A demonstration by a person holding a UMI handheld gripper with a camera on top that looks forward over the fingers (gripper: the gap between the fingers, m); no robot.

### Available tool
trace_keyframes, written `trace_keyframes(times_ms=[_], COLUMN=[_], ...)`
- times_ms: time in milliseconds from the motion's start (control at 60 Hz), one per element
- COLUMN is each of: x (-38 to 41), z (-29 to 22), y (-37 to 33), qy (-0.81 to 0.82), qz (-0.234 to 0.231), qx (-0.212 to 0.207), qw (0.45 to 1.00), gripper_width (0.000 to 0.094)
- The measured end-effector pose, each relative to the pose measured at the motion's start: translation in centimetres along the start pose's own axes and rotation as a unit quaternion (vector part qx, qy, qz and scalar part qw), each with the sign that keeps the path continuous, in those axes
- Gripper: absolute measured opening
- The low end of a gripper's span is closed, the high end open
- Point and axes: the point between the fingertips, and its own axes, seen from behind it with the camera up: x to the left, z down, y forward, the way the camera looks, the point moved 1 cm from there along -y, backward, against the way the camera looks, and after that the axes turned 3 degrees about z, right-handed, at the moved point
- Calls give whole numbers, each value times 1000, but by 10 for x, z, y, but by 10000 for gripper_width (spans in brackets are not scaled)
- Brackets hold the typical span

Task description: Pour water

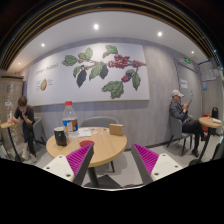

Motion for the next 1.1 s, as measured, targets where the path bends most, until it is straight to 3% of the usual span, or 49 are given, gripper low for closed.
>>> trace_keyframes(times_ms=[17,283,400,417,500,683,867,1067,1100], x=[-1,4,36,38,68,130,196,190,189], z=[-17,-17,-16,2,-15,-1,7,-10,-12], y=[-16,-17,-17,-4,-6,46,117,168,173], qy=[-1,-7,-15,-16,-18,-28,-36,-3,6], qz=[2,1,-28,-34,-50,-91,-79,-43,-39], qx=[6,5,13,7,9,14,12,-5,-6], qw=[1000,1000,999,999,999,995,996,999,999], gripper_width=[832,829,830,830,830,831,828,822,775])
